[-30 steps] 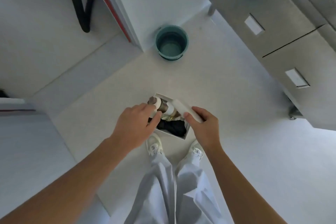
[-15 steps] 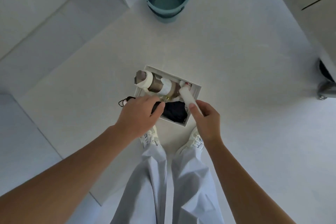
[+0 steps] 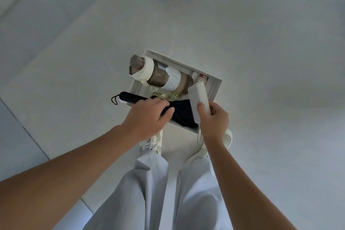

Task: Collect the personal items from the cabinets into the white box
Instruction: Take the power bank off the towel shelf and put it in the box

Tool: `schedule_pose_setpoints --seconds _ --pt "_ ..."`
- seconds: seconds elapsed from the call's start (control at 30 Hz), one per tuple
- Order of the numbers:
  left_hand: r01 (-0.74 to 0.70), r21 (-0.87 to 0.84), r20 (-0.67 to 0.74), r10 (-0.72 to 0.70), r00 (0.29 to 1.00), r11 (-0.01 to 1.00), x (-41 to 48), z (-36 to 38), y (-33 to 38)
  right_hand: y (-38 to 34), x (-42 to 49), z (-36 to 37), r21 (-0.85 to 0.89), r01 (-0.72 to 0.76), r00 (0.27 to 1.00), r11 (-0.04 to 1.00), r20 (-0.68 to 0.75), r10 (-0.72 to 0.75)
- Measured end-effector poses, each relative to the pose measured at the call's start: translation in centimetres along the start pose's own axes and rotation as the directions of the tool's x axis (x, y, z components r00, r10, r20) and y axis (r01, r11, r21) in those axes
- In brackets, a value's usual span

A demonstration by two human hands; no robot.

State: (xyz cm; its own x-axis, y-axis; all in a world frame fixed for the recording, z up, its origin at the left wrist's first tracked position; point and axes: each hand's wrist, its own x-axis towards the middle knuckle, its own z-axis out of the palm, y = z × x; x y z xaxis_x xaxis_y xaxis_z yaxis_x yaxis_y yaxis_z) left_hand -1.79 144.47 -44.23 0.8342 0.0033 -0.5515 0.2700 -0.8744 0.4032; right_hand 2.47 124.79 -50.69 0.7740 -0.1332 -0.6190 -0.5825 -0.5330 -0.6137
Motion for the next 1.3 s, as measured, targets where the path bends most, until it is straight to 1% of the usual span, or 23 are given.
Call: schedule_pose_setpoints --seconds 0.1,0.23,0.33,0.4,0.5,0.6,0.67,0.77,0.9,0.93,1.07,1.13,1.23,1.3 --pt "-0.028 -0.018 -0.011 0.028 1.000 0.999 0.8 0.3 -0.4 1.1 0.7 1.4 -0.055 -0.018 0.997 0.998 -0.072 0.014" --pt "-0.051 -0.015 -0.039 0.051 0.998 0.999 2.0 0.5 -1.0 1.7 1.0 2.8 0.002 -0.020 0.991 1.000 -0.130 0.020" --pt "-0.064 0.004 -0.069 0.064 0.996 0.998 2.9 0.9 -1.1 1.4 1.6 3.5 -0.017 -0.013 0.985 1.000 -0.172 0.010" --pt "-0.088 0.020 -0.092 0.089 0.992 0.996 3.4 1.4 -1.1 1.2 2.4 3.9 -0.039 -0.031 0.977 0.999 -0.212 0.023" --pt "-0.112 0.069 -0.096 0.119 0.988 0.991 4.2 1.9 -0.9 1.1 3.2 4.3 -0.019 -0.077 0.967 0.997 -0.245 0.070" --pt "-0.115 0.105 -0.061 0.122 0.991 0.988 4.8 2.5 -0.7 1.1 3.1 5.2 -0.028 -0.094 0.970 0.995 -0.230 0.085" --pt "-0.099 0.102 -0.046 0.104 0.994 0.990 5.0 2.5 -0.6 1.3 2.8 5.6 -0.061 -0.081 0.979 0.995 -0.190 0.068" --pt "-0.102 0.102 -0.046 0.107 0.993 0.990 4.9 2.4 -0.6 1.5 2.9 5.4 -0.145 -0.061 0.994 0.988 -0.102 0.046" --pt "-0.123 0.115 -0.052 0.129 0.990 0.986 4.4 1.9 -1.0 1.7 3.2 4.5 -0.310 -0.008 1.000 0.951 0.021 0.015" --pt "-0.122 0.118 -0.056 0.129 0.990 0.986 4.3 1.8 -1.2 1.6 3.2 4.1 -0.310 0.003 1.000 0.951 0.018 0.003" --pt "-0.120 0.109 -0.072 0.128 0.989 0.987 4.0 1.1 -1.3 0.7 3.1 2.1 -0.212 0.034 0.997 0.977 -0.065 -0.049" --pt "-0.124 0.106 -0.081 0.133 0.988 0.987 4.0 0.8 -1.0 0.3 3.1 1.0 -0.187 0.030 0.995 0.982 -0.087 -0.047" --pt "-0.126 0.085 -0.105 0.134 0.985 0.988 4.1 0.5 -0.4 0.2 3.0 -0.5 -0.188 -0.008 0.993 0.982 -0.116 -0.014" --pt "-0.124 0.070 -0.087 0.130 0.988 0.990 4.3 0.3 0.1 0.2 2.9 -1.2 -0.221 -0.016 0.992 0.975 -0.122 -0.012"
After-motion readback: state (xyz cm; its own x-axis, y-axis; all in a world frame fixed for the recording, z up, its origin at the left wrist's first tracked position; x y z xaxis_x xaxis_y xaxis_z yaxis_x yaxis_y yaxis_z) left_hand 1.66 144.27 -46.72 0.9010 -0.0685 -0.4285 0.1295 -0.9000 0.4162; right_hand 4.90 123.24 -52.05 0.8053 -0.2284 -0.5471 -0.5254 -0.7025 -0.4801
